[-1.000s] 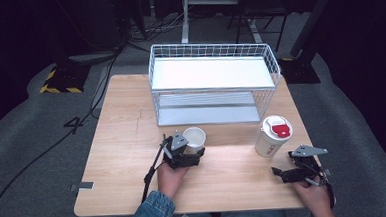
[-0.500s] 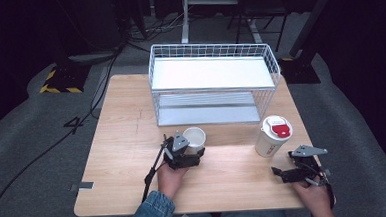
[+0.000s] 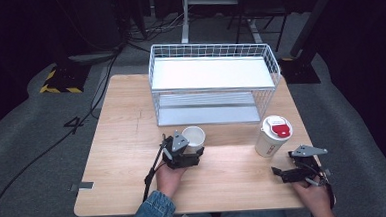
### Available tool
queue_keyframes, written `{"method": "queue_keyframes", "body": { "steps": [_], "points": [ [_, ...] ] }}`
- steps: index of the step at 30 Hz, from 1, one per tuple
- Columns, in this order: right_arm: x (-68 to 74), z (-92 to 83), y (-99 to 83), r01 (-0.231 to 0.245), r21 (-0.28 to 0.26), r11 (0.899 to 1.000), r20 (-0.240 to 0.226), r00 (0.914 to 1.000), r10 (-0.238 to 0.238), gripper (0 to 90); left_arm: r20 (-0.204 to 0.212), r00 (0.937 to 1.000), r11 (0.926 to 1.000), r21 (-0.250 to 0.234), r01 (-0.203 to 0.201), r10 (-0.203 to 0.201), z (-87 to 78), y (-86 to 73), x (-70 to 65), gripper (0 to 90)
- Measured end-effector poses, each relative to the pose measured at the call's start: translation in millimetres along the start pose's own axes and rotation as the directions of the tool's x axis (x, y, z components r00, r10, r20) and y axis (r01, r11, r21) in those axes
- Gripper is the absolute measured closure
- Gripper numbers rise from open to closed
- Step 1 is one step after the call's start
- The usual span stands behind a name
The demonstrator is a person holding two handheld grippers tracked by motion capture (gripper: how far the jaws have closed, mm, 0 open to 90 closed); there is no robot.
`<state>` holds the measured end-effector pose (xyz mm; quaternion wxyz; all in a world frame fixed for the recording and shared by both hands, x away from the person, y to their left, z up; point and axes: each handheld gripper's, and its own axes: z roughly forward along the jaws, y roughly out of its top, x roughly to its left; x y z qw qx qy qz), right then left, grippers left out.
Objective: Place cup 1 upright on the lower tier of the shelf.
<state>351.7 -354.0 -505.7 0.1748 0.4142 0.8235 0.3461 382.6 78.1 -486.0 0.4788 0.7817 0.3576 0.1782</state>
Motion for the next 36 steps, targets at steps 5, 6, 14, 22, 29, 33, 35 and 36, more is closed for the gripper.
{"method": "queue_keyframes", "body": {
  "steps": [5,6,14,22,29,33,35,36],
  "points": [
    [0.0,0.0,0.0,0.000,0.000,1.000,0.000,1.0000,0.000,2.5,-0.003,1.0000,1.0000,-0.007,-0.001,0.001,-5.0,6.5,-1.9,22.1],
    [0.0,0.0,0.0,0.000,0.000,1.000,0.000,1.0000,0.000,2.5,-0.005,1.0000,1.0000,-0.004,-0.007,0.007,-5.4,8.1,-2.8,22.1],
    [0.0,0.0,0.0,0.000,0.000,1.000,0.000,1.0000,0.000,2.5,0.010,0.9996,0.9996,-0.016,-0.025,0.025,-10.8,21.3,-6.9,22.2],
    [0.0,0.0,0.0,0.000,0.000,1.000,0.001,1.0000,0.000,2.5,0.022,0.9990,0.9991,-0.017,-0.039,0.039,-15.2,37.9,-7.4,22.2],
    [0.3,-0.1,0.0,0.002,-0.001,1.000,0.004,1.0000,-0.002,2.8,0.029,0.9981,0.9982,-0.029,-0.053,0.054,-15.8,53.0,-5.7,22.2],
    [0.8,-0.4,-0.3,0.002,-0.001,1.000,0.006,1.0000,-0.002,3.1,0.037,0.9981,0.9983,-0.031,-0.049,0.050,-13.7,59.7,-3.3,22.2],
    [0.8,-0.4,-0.4,0.002,-0.001,1.000,0.007,1.0000,-0.002,3.0,0.040,0.9980,0.9984,-0.032,-0.047,0.048,-12.6,63.4,-1.8,22.2],
    [0.8,-0.4,-0.4,0.001,-0.001,1.000,0.006,1.0000,-0.001,3.1,0.040,0.9979,0.9981,-0.037,-0.048,0.050,-12.8,65.4,-0.5,22.1]
  ]
}}
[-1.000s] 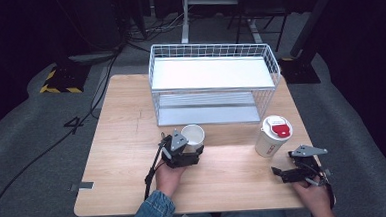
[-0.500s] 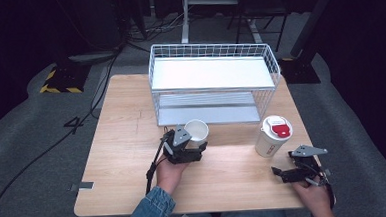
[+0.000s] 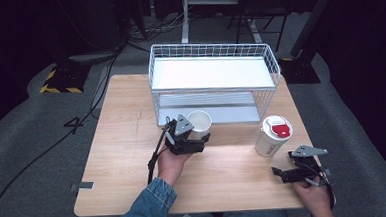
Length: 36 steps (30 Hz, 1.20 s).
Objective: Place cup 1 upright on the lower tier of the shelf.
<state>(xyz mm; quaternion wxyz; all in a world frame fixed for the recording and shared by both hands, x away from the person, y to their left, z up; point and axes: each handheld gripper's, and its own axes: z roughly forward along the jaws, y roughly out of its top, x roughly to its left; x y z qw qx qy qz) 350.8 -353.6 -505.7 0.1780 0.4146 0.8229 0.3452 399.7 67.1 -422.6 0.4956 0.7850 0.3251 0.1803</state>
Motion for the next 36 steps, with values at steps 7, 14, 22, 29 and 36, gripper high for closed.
{"method": "queue_keyframes", "body": {
  "steps": [7,14,22,29,36],
  "points": [
    [-0.1,0.1,0.1,0.000,0.000,1.000,0.001,1.0000,0.000,3.1,0.000,0.9999,0.9999,0.000,0.013,-0.013,6.8,7.7,8.2,22.1],
    [0.1,0.2,0.2,-0.004,-0.001,1.000,0.003,1.0000,0.004,3.0,-0.013,0.9997,0.9998,-0.010,0.019,-0.020,17.8,12.8,13.4,22.1],
    [0.1,0.2,0.1,-0.003,-0.001,1.000,0.003,1.0000,0.003,3.0,-0.044,0.9987,0.9993,-0.028,0.024,-0.025,32.4,18.9,19.2,22.1],
    [0.1,0.2,0.1,-0.004,-0.001,1.000,0.003,1.0000,0.004,3.1,-0.107,0.9939,0.9995,-0.019,0.023,-0.025,50.3,19.5,24.0,22.1],
    [0.0,0.2,0.1,-0.003,-0.001,1.000,0.003,1.0000,0.003,3.1,-0.133,0.9900,0.9988,-0.025,0.043,-0.046,63.0,21.0,26.2,22.0]
  ]
}}
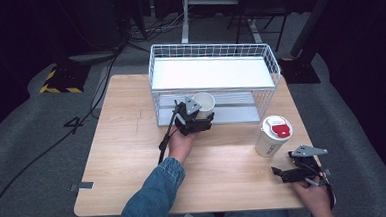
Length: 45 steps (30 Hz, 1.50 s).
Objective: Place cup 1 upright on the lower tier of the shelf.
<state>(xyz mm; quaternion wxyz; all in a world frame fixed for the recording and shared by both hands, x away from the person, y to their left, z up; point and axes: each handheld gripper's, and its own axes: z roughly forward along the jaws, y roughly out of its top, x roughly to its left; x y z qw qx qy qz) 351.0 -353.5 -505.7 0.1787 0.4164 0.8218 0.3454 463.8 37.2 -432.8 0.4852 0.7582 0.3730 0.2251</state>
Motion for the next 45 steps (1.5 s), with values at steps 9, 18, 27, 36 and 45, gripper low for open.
{"method": "queue_keyframes", "body": {
  "steps": [9,18,27,36,45],
  "points": [
    [0.0,0.0,0.0,0.000,0.000,1.000,0.000,1.0000,0.000,3.1,-0.001,0.9995,0.9994,-0.015,0.031,-0.031,16.5,-1.1,-1.3,22.0],
    [-0.1,0.0,0.0,0.001,0.000,1.000,0.000,1.0000,-0.001,3.0,-0.021,0.9984,0.9986,-0.010,0.052,-0.052,33.6,-4.8,4.1,22.0],
    [-0.1,0.0,0.0,0.001,0.000,1.000,0.000,1.0000,-0.001,3.1,-0.054,0.9969,0.9982,-0.020,0.056,-0.057,49.2,-8.3,8.2,22.0],
    [-0.3,-0.1,0.0,0.003,0.001,1.000,-0.002,1.0000,-0.003,3.2,-0.067,0.9947,0.9969,0.004,0.079,-0.078,68.9,-8.3,14.1,22.0],
    [-0.3,-0.2,0.0,0.002,0.001,1.000,-0.003,1.0000,-0.002,3.2,-0.070,0.9939,0.9961,0.018,0.087,-0.085,78.8,-8.7,15.1,22.0]
  ]
}}
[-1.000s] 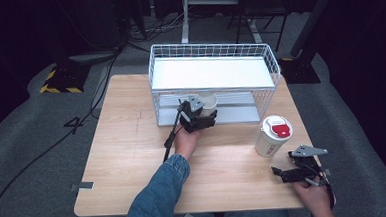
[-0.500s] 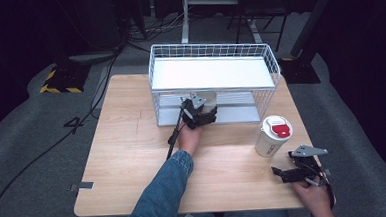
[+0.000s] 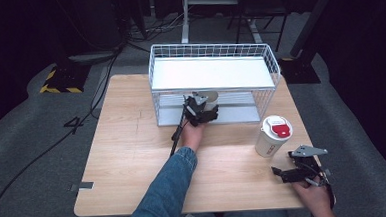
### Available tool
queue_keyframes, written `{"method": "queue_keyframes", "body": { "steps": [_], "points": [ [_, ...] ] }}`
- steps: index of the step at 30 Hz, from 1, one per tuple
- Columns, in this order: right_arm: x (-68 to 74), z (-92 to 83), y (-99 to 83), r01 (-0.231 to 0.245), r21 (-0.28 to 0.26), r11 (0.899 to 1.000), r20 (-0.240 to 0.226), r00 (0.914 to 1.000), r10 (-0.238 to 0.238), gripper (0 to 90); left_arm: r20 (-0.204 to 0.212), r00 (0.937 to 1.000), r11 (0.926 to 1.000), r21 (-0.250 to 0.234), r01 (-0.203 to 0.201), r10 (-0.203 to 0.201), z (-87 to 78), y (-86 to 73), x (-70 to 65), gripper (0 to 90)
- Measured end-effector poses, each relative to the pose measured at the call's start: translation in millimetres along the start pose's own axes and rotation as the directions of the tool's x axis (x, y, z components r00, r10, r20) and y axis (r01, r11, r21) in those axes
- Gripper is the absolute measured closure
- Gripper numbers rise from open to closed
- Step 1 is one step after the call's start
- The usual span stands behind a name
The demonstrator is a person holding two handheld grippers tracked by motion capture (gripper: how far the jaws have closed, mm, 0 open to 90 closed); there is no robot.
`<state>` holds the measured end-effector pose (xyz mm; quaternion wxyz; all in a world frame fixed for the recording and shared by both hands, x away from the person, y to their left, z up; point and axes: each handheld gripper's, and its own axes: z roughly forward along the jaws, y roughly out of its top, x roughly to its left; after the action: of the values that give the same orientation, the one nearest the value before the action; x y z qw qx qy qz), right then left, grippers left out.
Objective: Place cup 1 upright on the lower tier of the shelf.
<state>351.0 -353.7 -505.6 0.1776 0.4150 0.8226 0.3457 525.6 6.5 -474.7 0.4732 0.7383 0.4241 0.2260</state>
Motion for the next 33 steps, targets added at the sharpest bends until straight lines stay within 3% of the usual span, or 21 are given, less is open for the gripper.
{"method": "queue_keyframes", "body": {
  "steps": [11,24,30,33],
  "points": [
    [0.0,0.0,0.0,0.000,0.000,1.000,0.000,1.0000,0.000,3.2,0.001,0.9987,0.9971,0.056,0.051,-0.052,8.4,3.5,4.9,21.9],
    [0.0,0.0,0.0,0.000,0.000,1.000,0.000,1.0000,0.000,3.2,-0.002,1.0000,0.9973,0.073,0.009,-0.009,9.9,3.4,2.7,21.5],
    [0.0,0.0,0.0,0.000,0.000,1.000,0.000,1.0000,0.000,3.2,-0.004,0.9999,0.9966,0.081,0.013,-0.013,10.0,2.9,4.0,19.4],
    [0.0,0.0,0.0,0.000,0.000,1.000,0.000,1.0000,0.000,3.3,0.004,0.9993,0.9971,0.067,0.037,-0.037,11.0,2.5,4.3,16.6]
  ]
}}
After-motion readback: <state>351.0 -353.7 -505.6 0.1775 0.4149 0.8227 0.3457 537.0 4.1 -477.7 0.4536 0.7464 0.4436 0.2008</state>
